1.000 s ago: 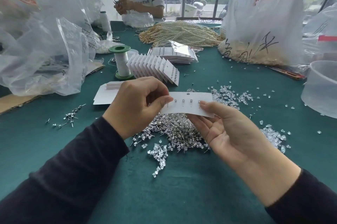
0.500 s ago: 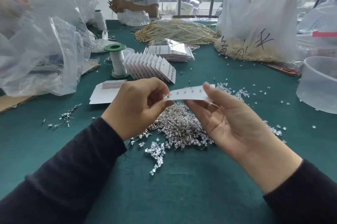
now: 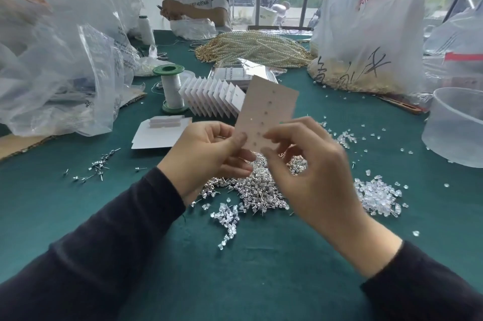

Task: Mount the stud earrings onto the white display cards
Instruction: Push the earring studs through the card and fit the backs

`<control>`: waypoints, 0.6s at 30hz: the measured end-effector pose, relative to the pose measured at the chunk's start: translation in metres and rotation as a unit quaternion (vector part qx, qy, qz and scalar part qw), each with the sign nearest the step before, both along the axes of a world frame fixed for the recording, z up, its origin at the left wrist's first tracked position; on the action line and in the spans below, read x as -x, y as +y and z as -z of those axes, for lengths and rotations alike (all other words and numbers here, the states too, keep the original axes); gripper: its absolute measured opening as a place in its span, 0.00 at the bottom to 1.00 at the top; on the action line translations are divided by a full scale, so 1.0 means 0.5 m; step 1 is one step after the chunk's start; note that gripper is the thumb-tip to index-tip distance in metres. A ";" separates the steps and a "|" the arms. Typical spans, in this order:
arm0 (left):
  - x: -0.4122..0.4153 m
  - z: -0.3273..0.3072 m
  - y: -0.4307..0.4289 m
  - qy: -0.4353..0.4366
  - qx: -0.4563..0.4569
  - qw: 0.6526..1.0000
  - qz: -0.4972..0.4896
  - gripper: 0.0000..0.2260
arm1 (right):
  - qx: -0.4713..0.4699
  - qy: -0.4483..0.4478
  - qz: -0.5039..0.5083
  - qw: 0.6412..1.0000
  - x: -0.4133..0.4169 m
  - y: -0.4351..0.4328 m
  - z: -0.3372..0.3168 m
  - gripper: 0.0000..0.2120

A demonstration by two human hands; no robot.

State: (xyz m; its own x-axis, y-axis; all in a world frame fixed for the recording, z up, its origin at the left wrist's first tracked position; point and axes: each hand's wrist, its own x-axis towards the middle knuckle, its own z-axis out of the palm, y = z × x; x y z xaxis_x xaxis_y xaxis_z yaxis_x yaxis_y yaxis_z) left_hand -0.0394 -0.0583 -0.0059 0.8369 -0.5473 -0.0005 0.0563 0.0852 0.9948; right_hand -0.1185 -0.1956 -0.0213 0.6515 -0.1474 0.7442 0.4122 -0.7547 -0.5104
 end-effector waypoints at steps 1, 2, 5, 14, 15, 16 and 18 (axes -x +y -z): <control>0.005 0.000 -0.003 0.008 0.002 1.000 0.007 0.08 | 0.036 -0.013 0.018 0.999 -0.001 0.006 0.004 0.07; 0.009 0.000 -0.005 0.010 0.001 1.000 0.012 0.07 | 0.047 -0.016 0.035 0.998 -0.003 0.011 0.007 0.07; 0.018 0.000 -0.010 0.001 0.002 1.000 0.015 0.05 | 0.046 -0.004 0.066 0.997 -0.007 0.014 0.009 0.05; 0.026 -0.007 -0.013 -0.017 0.005 1.000 0.014 0.04 | 0.043 -0.015 0.059 0.997 -0.007 0.018 0.006 0.02; 0.025 -0.007 -0.012 -0.017 0.002 1.000 0.018 0.06 | 0.043 -0.017 0.058 0.997 -0.007 0.018 0.005 0.02; 0.024 -0.007 -0.011 -0.016 -0.005 0.999 0.027 0.09 | 0.044 -0.020 0.059 0.997 -0.007 0.019 0.004 0.01; 0.023 -0.006 -0.010 -0.024 -0.023 0.998 0.046 0.11 | 0.047 -0.022 0.065 0.997 -0.007 0.019 0.004 0.02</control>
State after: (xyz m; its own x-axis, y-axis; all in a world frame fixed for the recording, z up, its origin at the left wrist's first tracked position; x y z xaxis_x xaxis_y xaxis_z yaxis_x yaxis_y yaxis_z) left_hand -0.0509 -0.0633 -0.0031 0.7823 -0.6228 0.0119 0.0139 0.0366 0.9992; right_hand -0.1152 -0.1863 -0.0231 0.5975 -0.1557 0.7866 0.3292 -0.8468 -0.4177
